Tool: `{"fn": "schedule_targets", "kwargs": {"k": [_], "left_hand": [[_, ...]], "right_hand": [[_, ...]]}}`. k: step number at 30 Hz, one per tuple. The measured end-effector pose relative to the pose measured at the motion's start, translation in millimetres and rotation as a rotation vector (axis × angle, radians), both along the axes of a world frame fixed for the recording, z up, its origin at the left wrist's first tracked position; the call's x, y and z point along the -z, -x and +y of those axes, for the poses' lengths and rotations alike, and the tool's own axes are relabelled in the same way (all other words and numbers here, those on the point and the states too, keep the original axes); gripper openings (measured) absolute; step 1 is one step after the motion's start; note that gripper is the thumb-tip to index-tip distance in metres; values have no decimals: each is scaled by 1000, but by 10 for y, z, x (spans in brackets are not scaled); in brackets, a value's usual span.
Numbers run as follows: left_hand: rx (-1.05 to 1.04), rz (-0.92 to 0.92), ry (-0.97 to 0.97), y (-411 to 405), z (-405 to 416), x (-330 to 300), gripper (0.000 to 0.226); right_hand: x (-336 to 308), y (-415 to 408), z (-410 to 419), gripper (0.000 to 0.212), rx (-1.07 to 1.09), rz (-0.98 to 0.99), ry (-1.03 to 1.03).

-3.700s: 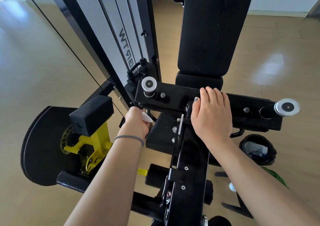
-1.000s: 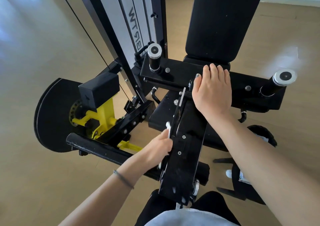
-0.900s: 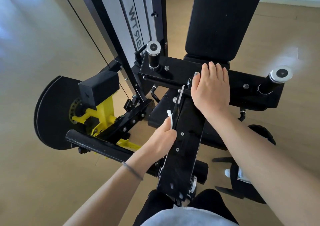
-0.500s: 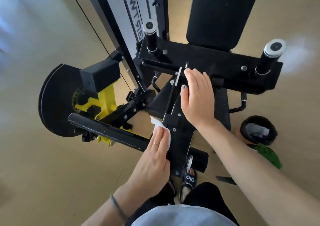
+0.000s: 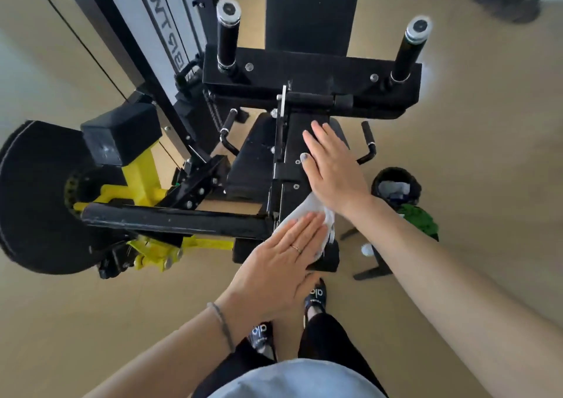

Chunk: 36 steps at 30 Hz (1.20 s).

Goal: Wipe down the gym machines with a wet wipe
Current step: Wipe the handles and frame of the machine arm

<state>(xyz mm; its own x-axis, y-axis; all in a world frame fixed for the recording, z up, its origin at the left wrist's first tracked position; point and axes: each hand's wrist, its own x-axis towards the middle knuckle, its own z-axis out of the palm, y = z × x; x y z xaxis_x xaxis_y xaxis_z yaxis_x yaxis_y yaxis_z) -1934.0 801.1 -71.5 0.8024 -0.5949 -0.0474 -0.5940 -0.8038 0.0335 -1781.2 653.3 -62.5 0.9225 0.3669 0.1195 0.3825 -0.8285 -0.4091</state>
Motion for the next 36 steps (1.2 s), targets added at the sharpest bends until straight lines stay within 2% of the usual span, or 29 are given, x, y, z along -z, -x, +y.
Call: {"fn": "schedule_targets", "kwargs": {"k": [3,5,7,9,12,14,18,23,25,28,33,36], "left_hand": [[80,-24,-49,127,248,65,68],[33,-76,-26,-26,304,50,67],[-69,-93,-1,-190,258,-2,67],[-88,-93,4,-193,194,0,67],[26,-50,-12,74,271,44,67],[72,-53,-11,103,381,49,65],[-122,-79,56,-141,340,-24,61],[141,-9,43,82,284,59,57],[72,-38,106,-14,377,53,52],[-96,-91,229,-111,360,20,47],[122,-26,380,126,170,97,47],[-5,-62,468,-56,266,75,38]], "right_hand": [[26,216,46,58,50,-33,75],[54,361,71,56,48,-11,80],[22,409,81,55,54,68,19],[-62,392,84,54,74,127,-72],[-181,397,45,53,122,141,-217],[-191,473,-6,51,92,152,-239],[-58,649,-99,53,-34,182,-161],[-39,722,-166,50,12,153,-196],[-1,872,-167,50,147,165,-339],[29,1092,-59,48,300,440,-676],[93,1108,48,56,456,743,-1114],[123,1078,21,58,550,901,-1235]]}}
